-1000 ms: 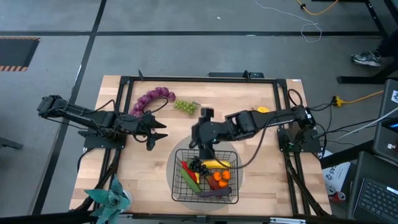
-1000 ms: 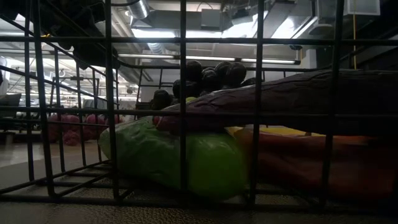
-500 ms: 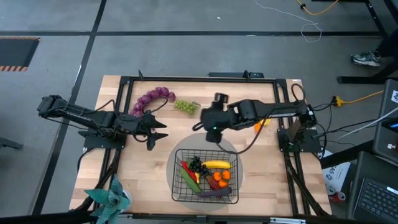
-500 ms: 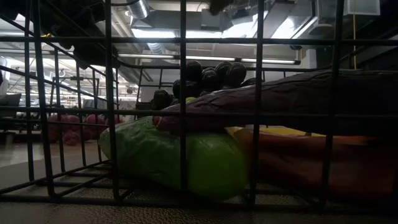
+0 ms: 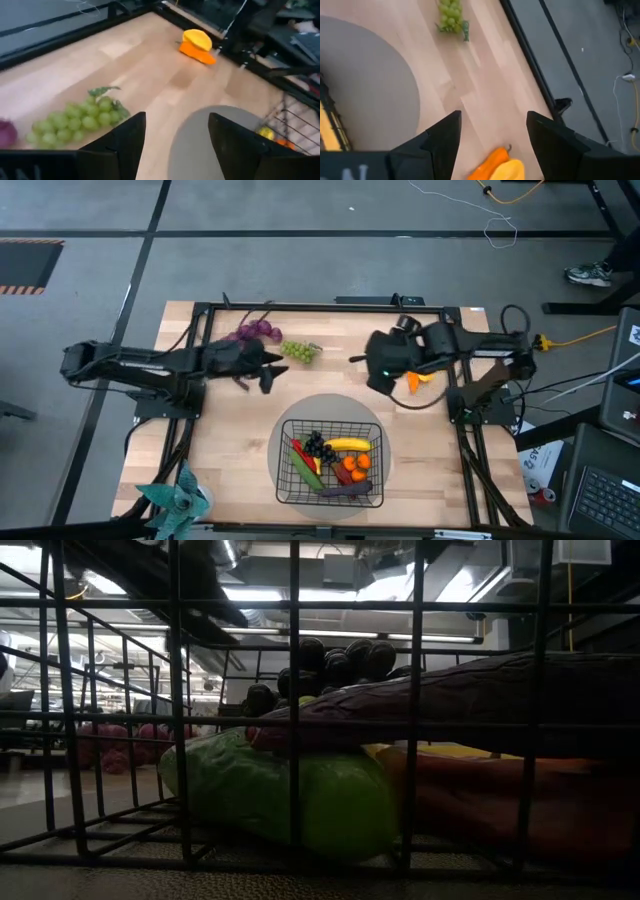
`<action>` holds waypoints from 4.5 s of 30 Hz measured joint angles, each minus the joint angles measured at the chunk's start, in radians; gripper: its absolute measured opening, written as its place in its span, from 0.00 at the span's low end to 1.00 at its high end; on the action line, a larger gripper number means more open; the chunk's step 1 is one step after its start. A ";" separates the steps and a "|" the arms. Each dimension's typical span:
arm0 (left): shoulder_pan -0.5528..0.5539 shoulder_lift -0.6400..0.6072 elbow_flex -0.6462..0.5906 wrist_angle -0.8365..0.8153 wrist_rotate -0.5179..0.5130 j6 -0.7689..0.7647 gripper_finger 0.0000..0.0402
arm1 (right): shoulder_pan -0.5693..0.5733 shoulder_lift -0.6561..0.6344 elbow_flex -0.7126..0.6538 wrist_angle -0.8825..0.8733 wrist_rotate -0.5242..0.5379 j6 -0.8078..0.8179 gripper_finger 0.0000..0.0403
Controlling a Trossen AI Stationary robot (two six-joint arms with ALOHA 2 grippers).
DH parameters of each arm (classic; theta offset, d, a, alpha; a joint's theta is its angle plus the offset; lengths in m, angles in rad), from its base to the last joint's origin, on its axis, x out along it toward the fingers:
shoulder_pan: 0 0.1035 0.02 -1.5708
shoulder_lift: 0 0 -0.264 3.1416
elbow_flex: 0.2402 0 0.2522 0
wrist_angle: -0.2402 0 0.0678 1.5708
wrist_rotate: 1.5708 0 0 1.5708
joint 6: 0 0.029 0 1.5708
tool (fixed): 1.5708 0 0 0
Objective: Build produce basket
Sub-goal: Put the green grapes into the wire basket, then put the starfruit into the wire basket
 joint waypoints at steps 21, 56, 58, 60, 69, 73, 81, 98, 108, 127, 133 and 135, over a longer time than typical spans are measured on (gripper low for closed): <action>0.278 0.510 0.365 -0.389 0.119 0.669 0.54 | 0.258 -0.270 -0.688 0.322 -0.038 0.533 0.56; 0.307 0.890 0.561 -0.535 0.130 0.621 0.10 | 0.296 -0.270 -0.828 0.599 -0.002 0.526 0.56; 0.287 0.858 0.561 -0.545 0.130 0.598 0.08 | 0.296 -0.270 -0.828 0.599 -0.001 0.526 0.56; 0.267 0.810 0.557 -0.577 0.131 0.574 0.07 | 0.296 -0.270 -0.828 0.599 -0.001 0.526 0.56; 0.139 0.507 0.561 -0.556 0.106 0.470 0.06 | 0.296 -0.270 -0.828 0.596 0.098 0.531 0.56; 0.061 0.392 0.562 -0.531 0.180 0.393 0.05 | 0.295 -0.270 -0.827 0.568 0.235 0.555 0.56; -0.172 0.387 0.563 -0.408 0.331 0.234 0.04 | 0.281 -0.302 -0.827 0.336 0.346 0.684 0.56; -0.503 0.518 0.563 -0.073 0.328 0.187 0.23 | 0.275 -0.387 -0.827 0.235 0.333 0.826 0.56; -0.495 0.510 0.563 -0.070 0.302 0.115 0.42 | 0.276 -0.386 -0.827 0.249 0.304 0.822 0.56; -0.381 0.484 0.564 -0.144 0.389 -0.043 0.42 | 0.276 -0.386 -0.827 0.248 0.321 0.818 0.56; -0.281 0.367 0.564 -0.289 0.433 -0.044 0.42 | 0.276 -0.385 -0.827 0.286 0.306 0.819 0.56; -0.254 0.313 0.564 -0.383 0.418 -0.015 0.42 | 0.276 -0.385 -0.827 0.298 0.306 0.820 0.56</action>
